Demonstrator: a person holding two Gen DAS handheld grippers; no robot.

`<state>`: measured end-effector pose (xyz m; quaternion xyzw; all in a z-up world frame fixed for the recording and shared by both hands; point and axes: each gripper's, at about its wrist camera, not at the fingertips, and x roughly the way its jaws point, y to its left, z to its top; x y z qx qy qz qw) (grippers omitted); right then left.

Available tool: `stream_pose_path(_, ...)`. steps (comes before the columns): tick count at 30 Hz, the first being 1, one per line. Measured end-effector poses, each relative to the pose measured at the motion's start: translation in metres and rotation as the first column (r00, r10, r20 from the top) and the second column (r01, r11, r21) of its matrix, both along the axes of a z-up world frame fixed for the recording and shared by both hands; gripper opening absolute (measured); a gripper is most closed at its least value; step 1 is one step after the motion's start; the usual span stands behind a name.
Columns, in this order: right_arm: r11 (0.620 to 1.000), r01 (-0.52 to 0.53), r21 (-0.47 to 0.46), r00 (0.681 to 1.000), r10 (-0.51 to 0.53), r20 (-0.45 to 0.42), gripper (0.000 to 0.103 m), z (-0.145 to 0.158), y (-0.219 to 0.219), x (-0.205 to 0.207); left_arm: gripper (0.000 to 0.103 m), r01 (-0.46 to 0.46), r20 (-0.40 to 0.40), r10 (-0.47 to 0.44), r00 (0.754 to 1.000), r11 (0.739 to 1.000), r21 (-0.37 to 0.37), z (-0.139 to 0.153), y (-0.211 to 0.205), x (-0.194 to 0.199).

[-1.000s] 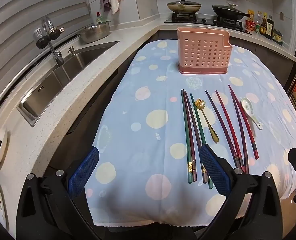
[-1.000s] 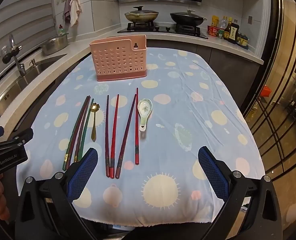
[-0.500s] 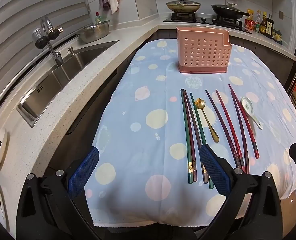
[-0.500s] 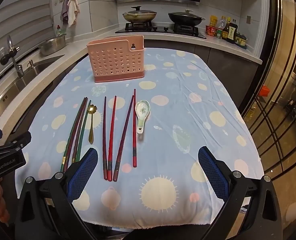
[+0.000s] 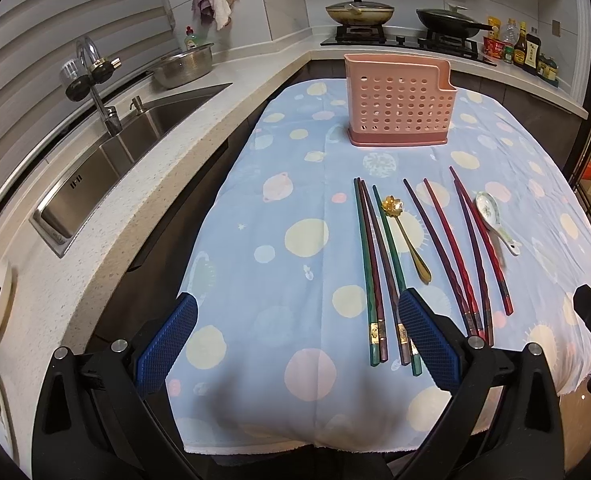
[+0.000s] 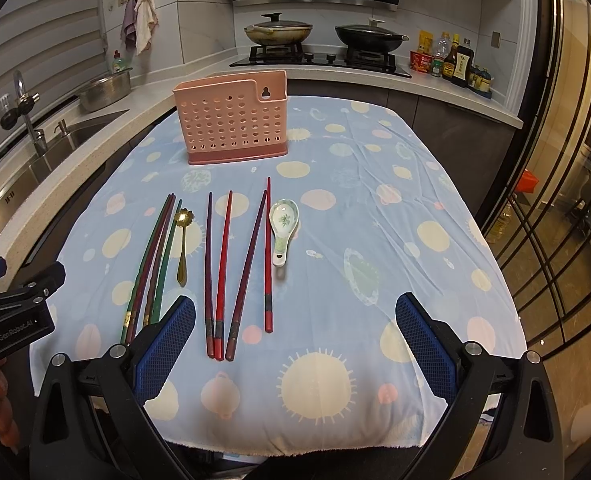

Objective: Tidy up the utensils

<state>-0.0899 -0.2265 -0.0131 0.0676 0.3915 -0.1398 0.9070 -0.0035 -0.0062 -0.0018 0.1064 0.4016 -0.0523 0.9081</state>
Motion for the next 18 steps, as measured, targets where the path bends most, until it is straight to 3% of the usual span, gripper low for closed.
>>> stream_pose_path(18,1.0,0.016,-0.006,1.0,-0.016,0.018,0.096,0.011,0.003,-0.025,0.096,0.048,-0.004,-0.048,0.999,0.999,0.002,0.01,-0.006,-0.02)
